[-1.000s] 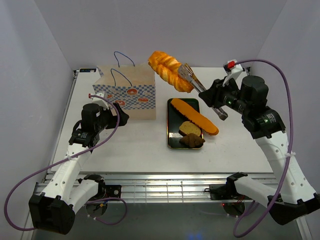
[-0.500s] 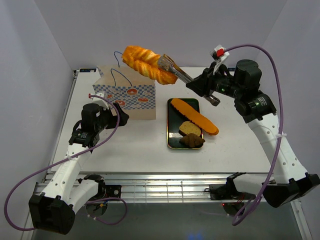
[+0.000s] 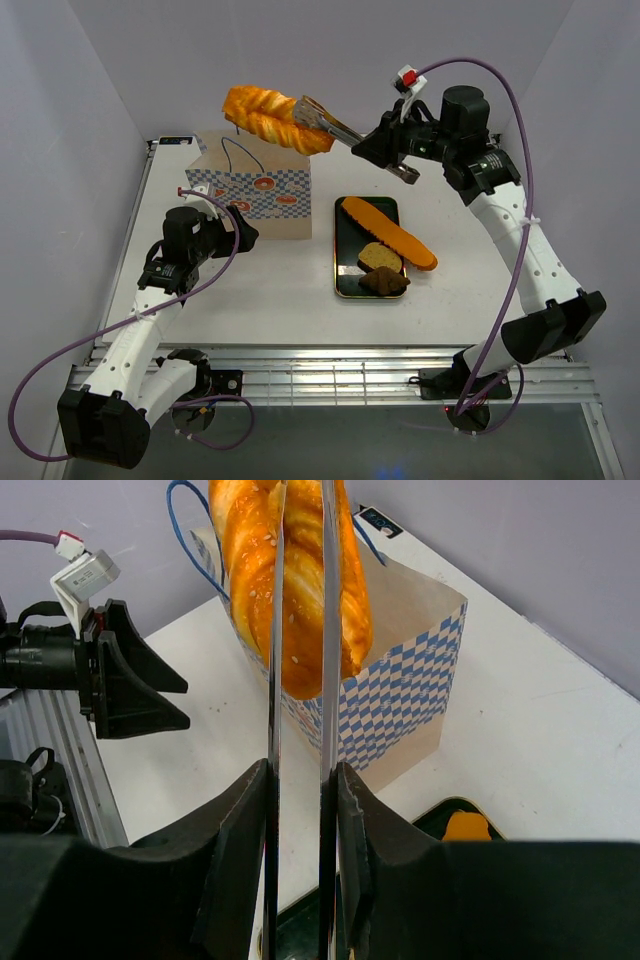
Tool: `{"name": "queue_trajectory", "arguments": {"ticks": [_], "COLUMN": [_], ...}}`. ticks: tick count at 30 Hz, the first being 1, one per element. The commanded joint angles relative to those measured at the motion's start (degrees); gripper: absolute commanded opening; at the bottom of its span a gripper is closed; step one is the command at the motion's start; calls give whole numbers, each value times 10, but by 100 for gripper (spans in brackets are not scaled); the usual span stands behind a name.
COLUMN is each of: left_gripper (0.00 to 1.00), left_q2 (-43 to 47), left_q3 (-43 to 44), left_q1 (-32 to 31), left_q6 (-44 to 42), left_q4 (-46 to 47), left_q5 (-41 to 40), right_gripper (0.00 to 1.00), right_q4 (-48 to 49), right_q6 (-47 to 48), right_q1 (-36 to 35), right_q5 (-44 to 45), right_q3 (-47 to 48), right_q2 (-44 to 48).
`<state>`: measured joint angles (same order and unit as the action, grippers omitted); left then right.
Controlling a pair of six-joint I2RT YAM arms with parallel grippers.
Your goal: Place the fake bread into the paper bag
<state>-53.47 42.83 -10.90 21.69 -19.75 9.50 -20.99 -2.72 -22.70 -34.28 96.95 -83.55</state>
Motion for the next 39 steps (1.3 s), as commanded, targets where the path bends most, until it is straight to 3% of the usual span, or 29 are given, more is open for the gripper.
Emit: {"name": "queue_trajectory", "arguments": {"ticks": [1,17,24,30,36,39], "left_gripper": [98,98,98,98,98,98], "left_q2": [2,7,7,9,10,11], "left_q3": [19,18,18,18,18,18], "left_q1": [-2,-2,-2,-2,-2,-2], "left_q6": [-1,0,0,0,0,0], "left_q4": [1,2,3,2,2,2], "left_q5": [8,8,10,9,8,9], "right_gripper": [24,27,40,43,55,56], "right_q4": [47,14,3,9,3,2], "right_q6": [8,14,18,15,13,11], "right_q1": [-12,-36,-43,-48,-54,-57], "right_q5": [-32,-29,-25,-20,-17,-6], "right_q3": [49,169,165,168,189,192], "right_q2": [-14,-138,-152,-160,-177,-181]}}
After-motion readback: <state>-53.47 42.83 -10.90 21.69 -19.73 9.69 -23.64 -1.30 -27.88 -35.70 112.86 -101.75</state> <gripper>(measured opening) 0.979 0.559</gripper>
